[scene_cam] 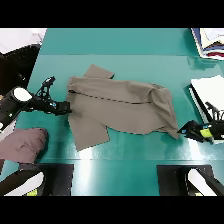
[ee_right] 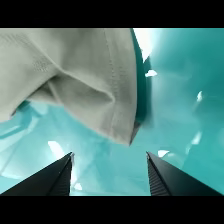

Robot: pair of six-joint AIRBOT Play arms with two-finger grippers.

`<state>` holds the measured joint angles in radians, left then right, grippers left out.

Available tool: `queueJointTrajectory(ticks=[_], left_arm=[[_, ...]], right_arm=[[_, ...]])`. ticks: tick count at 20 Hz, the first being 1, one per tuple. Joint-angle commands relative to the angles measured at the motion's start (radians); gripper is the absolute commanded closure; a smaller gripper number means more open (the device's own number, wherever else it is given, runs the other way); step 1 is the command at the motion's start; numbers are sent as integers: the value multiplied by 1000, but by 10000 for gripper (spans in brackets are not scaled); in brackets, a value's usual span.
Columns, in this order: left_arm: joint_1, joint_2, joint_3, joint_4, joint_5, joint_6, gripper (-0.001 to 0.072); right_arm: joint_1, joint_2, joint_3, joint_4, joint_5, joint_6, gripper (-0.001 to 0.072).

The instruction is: Fold the shirts.

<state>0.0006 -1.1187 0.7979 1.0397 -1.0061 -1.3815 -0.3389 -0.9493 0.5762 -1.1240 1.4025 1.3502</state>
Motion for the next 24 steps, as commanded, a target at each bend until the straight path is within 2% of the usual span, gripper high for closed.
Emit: queueJointTrajectory(ticks=[1,3,4,5,6,7,8,9,14,19,24], left_arm=[[0,2,2,0,3,2,677],[0,2,2,0,4,2,677],[0,2,2,0,4,2,677],[0,2,2,0,3,2,677],[0,2,2,1,2,3,677],[0,2,2,0,-1,2,677],[0,2,6,2,-11,2,678],[0,5,21,11,-38,2,678],[0,209,231,81,-90,-10,677],[0,402,677,84,-83,-29,678],[0,418,1124,83,-94,-61,679]], right_arm=[[42,5,-104,34,-129,-16,206],[99,-14,-95,33,-178,-8,216],[122,-35,-81,34,-191,-4,269],[142,-60,-64,34,-198,-3,275],[164,-89,-42,33,-197,-4,318],[185,-111,-20,33,-186,-5,499],[209,-129,4,33,-168,-5,644],[231,-136,26,32,-150,-5,694],[261,41,252,34,-60,7,695],[152,251,701,34,-67,37,695],[-12,293,1091,32,-14,37,696]])
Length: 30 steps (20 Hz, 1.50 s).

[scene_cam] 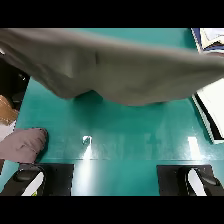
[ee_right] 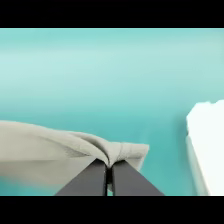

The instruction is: Fold the shirts.

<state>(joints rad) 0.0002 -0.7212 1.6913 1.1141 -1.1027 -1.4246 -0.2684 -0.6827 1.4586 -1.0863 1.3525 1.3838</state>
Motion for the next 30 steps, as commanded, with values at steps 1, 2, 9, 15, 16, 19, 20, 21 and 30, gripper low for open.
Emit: queueJointTrajectory(ticks=[1,2,9,15,16,19,20,21,30], left_arm=[[0,17,295,14,13,-18,679],[1,17,347,34,18,-18,679],[0,-87,244,133,-145,-68,678],[0,-387,-84,69,-199,-59,677],[0,-451,-124,69,-198,-59,677],[0,-652,-173,69,-159,-26,677],[0,-716,-169,68,-115,-22,677],[0,-766,-163,67,-61,-14,678],[11,-916,24,76,68,-7,677]], right_arm=[[-108,6,278,-5,76,4,696],[-124,-23,349,-5,112,4,696],[-100,-259,554,-6,289,105,697],[171,-510,294,-150,371,146,696],[199,-564,240,-173,368,146,696],[230,-737,129,-171,297,145,696],[232,-792,117,-170,256,140,696],[232,-845,121,-162,217,121,696],[235,-1069,424,-138,86,87,696]])
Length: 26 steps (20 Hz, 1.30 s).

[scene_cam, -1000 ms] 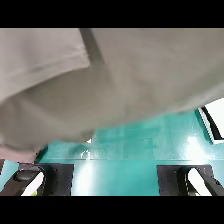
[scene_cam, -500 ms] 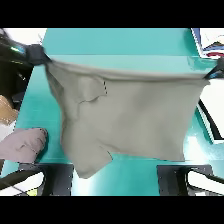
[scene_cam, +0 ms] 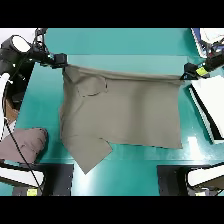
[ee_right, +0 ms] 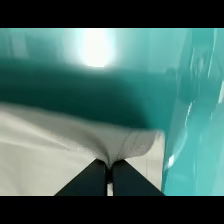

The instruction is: Fold the shirts.

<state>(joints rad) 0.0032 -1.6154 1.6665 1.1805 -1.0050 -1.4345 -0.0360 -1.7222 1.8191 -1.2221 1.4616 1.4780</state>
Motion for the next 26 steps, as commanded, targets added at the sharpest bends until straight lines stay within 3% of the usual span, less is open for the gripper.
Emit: queueJointTrajectory(ticks=[1,3,5,9,13,14,15,16,20,26], left_arm=[[20,-19,68,10,-117,3,677],[42,-12,71,25,-267,2,678],[42,-8,30,55,-328,3,678],[40,-2,-184,36,-304,17,677],[40,-2,-365,35,-253,28,675],[40,-2,-369,35,-253,29,652],[40,7,-369,34,-256,28,434],[40,30,-369,35,-266,26,283],[41,231,-435,117,-305,19,272],[41,641,-942,138,-368,-97,272]], right_arm=[[2,-7,50,-3,-22,-17,696],[3,45,-23,-5,-22,-22,696],[5,105,-150,-8,-43,-22,696],[47,203,-419,-8,-141,-22,695],[89,239,-541,3,-198,-21,694],[91,241,-545,19,-195,-21,691],[90,241,-544,54,-186,-24,573],[81,247,-542,81,-174,-26,360],[32,361,-578,105,-87,-69,340],[-43,638,-756,106,-104,-71,340]])
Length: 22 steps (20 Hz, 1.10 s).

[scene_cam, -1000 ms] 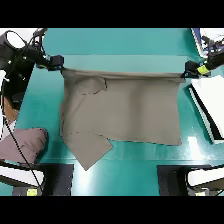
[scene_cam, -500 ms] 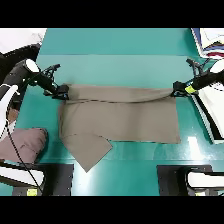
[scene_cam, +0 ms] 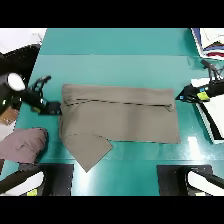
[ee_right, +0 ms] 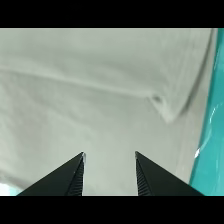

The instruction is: Fold the shirts.

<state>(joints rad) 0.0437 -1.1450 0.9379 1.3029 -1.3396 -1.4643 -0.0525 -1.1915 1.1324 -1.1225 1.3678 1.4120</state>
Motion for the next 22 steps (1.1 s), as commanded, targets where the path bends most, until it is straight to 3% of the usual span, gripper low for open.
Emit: queueJointTrajectory(ticks=[1,6,13,14,16,17,22], left_arm=[[1,223,-291,1,-33,-92,271],[0,313,-496,-114,-9,-132,271],[0,313,-584,-267,196,-135,273],[0,313,-583,-280,198,-132,315],[0,313,-583,-292,192,-113,616],[0,313,-577,-291,179,-92,678],[0,313,-484,-283,69,-46,679]], right_arm=[[-28,136,-89,6,-22,-8,340],[-28,195,-101,7,-32,-16,340],[-28,196,-101,7,-28,-18,340],[-28,196,-101,7,-28,-18,340],[-28,196,-101,6,-12,-18,341],[-29,196,-101,0,14,-19,340],[-185,254,-294,-57,149,-18,318]])
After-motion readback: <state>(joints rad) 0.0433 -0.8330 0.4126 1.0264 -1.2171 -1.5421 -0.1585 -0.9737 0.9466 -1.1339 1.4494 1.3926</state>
